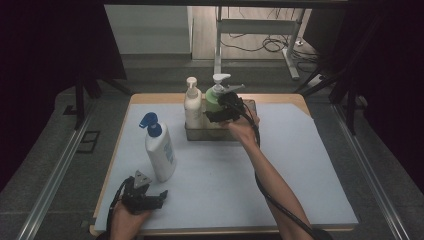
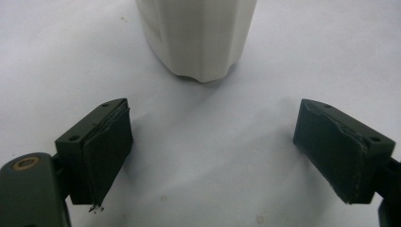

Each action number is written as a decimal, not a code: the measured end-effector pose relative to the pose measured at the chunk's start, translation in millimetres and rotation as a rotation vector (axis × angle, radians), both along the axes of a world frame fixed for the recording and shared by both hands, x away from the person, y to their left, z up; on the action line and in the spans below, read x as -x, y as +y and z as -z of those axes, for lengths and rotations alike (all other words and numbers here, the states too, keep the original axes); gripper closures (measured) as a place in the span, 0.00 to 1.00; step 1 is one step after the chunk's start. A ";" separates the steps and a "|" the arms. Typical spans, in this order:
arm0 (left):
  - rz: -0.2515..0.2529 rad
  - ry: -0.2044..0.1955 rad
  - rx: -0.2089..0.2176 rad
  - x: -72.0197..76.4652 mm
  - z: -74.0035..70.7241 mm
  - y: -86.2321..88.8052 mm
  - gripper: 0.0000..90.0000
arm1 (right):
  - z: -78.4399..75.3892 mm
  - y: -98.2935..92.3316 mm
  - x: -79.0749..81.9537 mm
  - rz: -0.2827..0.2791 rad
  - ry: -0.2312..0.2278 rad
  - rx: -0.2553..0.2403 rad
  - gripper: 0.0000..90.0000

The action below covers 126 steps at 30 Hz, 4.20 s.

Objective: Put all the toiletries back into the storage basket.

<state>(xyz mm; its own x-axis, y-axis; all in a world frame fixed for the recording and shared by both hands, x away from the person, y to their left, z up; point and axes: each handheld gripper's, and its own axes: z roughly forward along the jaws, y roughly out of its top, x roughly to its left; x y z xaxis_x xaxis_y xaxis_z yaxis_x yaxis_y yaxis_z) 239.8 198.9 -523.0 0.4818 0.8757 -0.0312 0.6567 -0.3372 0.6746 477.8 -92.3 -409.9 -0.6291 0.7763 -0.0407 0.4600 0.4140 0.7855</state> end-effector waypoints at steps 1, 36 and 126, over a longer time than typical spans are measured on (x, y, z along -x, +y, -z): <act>0.000 0.000 0.000 0.0 0.0 0.0 0.14 | 1.6 0.1 0.1 0.000 0.001 0.001 0.13; 0.000 0.000 0.000 0.0 0.0 -0.1 0.14 | 11.1 -12.1 1.1 -0.001 0.064 -0.051 0.09; 0.000 0.001 0.001 -0.1 0.0 -0.1 0.14 | 48.3 -36.8 -16.1 0.121 0.155 -0.099 0.99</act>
